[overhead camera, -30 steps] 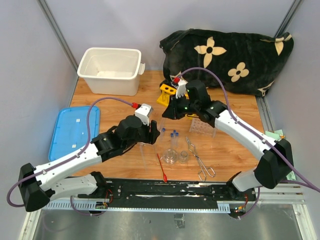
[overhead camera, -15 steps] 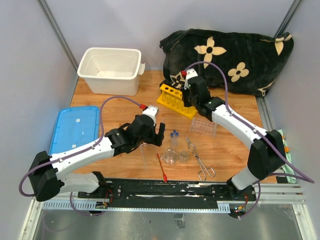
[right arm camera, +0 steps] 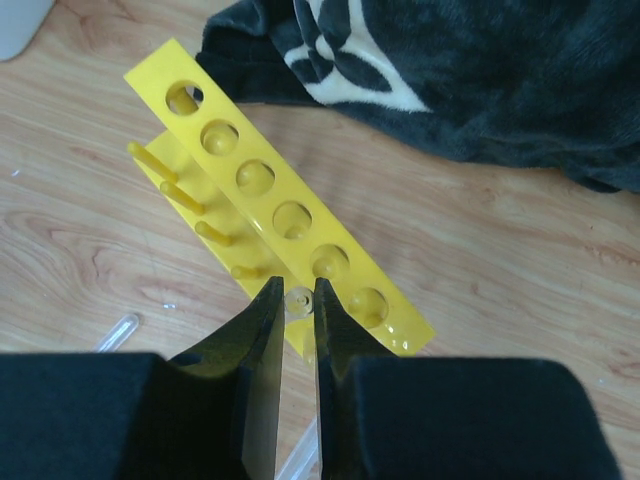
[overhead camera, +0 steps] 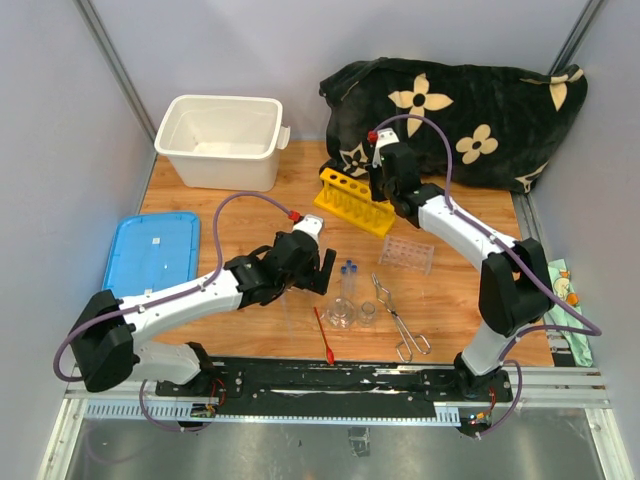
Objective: Organize the chemistry lab equipment
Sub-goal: Insert the test tube into the slot of the test tube rack.
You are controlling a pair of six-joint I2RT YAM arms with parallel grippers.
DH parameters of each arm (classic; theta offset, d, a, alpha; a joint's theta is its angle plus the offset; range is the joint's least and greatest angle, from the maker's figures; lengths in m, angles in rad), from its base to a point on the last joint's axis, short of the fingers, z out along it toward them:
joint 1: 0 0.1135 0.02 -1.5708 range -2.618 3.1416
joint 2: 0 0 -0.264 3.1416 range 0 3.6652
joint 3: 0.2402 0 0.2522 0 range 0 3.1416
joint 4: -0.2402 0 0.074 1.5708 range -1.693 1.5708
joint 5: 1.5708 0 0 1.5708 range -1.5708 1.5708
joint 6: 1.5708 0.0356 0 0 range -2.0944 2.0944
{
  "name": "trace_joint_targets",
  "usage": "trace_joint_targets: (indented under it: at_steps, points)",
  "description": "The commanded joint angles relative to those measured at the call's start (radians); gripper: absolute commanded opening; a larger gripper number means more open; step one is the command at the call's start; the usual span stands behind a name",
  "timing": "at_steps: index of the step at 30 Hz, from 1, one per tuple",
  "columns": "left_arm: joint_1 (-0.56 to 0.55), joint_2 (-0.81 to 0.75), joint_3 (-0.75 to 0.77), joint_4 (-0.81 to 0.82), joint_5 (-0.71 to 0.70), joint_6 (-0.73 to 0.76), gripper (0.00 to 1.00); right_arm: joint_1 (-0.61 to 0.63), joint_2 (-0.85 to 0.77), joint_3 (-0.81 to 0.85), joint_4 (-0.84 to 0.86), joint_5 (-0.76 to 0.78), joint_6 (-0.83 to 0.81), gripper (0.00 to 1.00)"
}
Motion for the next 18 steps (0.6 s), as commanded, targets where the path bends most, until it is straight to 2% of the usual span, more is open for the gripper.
trace_joint_targets:
  at_steps: [1,18]
  points:
    - [-0.008,0.019,0.041,0.032,-0.019,0.015,0.99,-0.007,-0.009,0.033,0.050,-0.020,-0.014,0.01]
    - [-0.008,0.024,0.029,0.045,-0.006,0.009,0.97,-0.007,-0.020,-0.030,0.070,-0.048,-0.011,0.01]
